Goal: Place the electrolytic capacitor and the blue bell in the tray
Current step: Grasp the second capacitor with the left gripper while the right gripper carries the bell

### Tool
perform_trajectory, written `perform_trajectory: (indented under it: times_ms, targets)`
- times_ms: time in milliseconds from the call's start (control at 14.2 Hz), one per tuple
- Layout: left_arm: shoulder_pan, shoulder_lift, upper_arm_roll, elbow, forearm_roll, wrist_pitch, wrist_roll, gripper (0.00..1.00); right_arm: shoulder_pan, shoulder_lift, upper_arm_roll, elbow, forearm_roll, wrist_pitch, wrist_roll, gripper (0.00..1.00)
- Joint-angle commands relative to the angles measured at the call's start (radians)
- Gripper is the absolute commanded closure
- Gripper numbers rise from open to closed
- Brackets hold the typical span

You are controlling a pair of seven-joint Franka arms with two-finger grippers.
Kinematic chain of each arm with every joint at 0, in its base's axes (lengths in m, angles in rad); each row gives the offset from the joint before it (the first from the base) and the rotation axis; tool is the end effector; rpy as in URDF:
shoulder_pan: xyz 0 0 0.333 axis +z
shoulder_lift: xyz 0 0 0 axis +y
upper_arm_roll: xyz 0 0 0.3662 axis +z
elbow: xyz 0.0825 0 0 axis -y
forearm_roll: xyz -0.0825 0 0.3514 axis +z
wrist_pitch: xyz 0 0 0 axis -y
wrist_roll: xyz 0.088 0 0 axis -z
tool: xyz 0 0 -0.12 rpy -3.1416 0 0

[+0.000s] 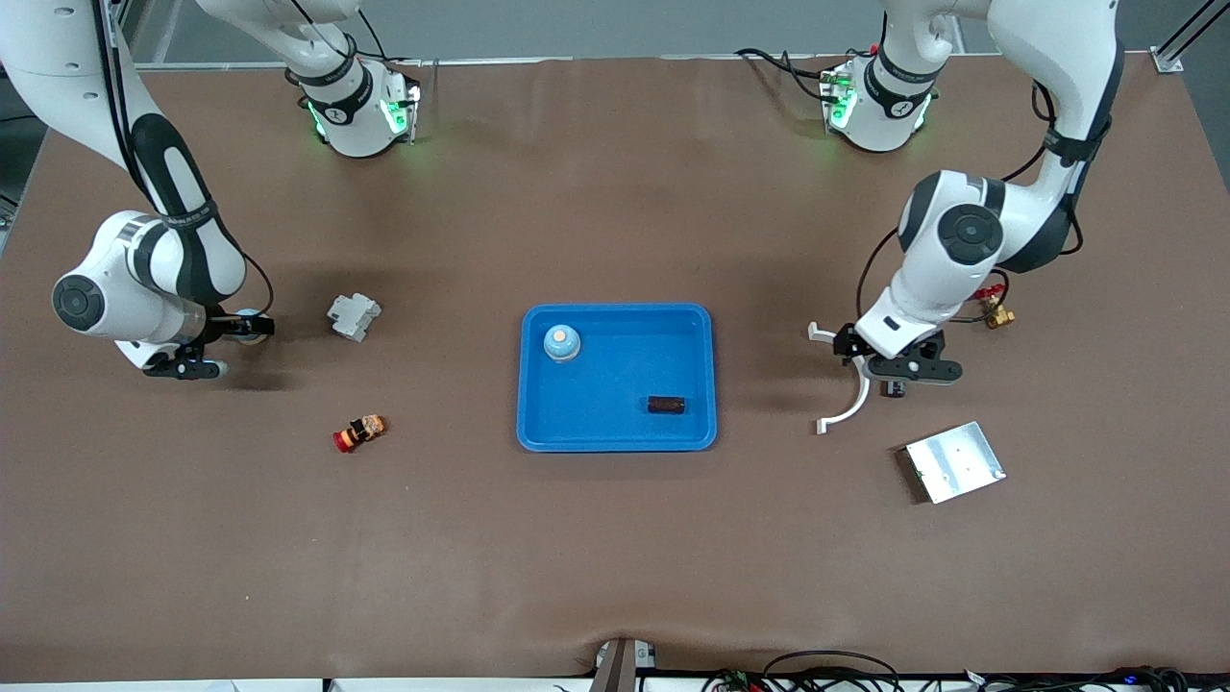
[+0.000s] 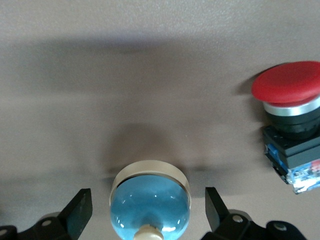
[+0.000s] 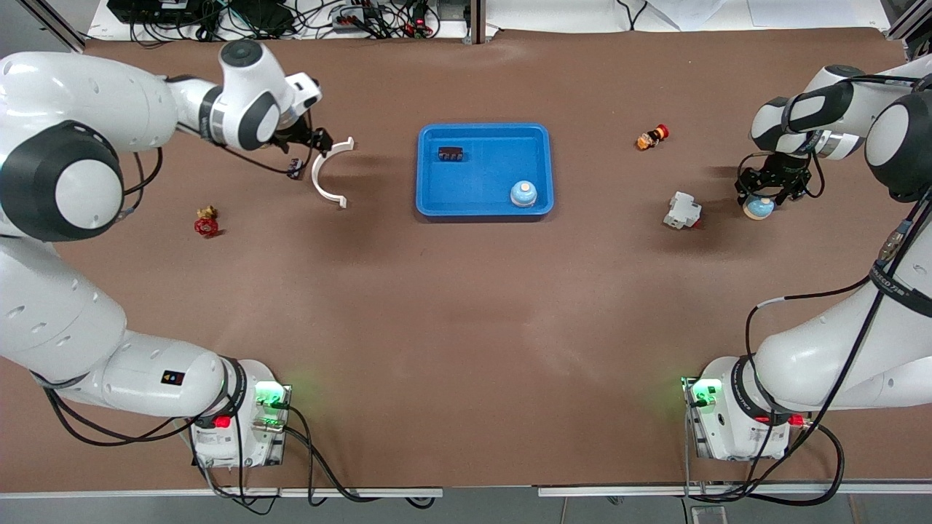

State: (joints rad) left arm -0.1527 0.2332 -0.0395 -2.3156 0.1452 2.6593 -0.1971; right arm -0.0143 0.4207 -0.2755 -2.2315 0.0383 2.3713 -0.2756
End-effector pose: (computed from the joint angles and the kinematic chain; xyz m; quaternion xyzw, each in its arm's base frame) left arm 0.5198 -0.1040 0.3153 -0.9962 0.0591 -0.0607 0.0213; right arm 0.4946 -0.1463 0.2304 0.9901 -0.0184 -0.1388 0.0068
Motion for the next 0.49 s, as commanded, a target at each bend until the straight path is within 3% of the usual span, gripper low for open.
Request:
perform_trajectory:
  times_ms: [0, 71, 424]
  targets:
    - [0.024, -0.025, -0.008, -0.042, -0.003, 0.036, 0.031, 0.0, 0.0, -0.002, 0.002, -0.01, 0.02, 0.002, -0.022, 0.0]
    - [0.042, -0.017, -0.01, -0.041, -0.003, 0.037, 0.042, 0.0, 0.004, -0.002, 0.002, -0.01, 0.02, 0.0, -0.022, 0.02]
    - [0.094, 0.027, -0.008, -0.042, -0.003, 0.094, 0.123, 0.0, 0.022, -0.006, 0.004, -0.004, 0.02, -0.015, -0.027, 0.54]
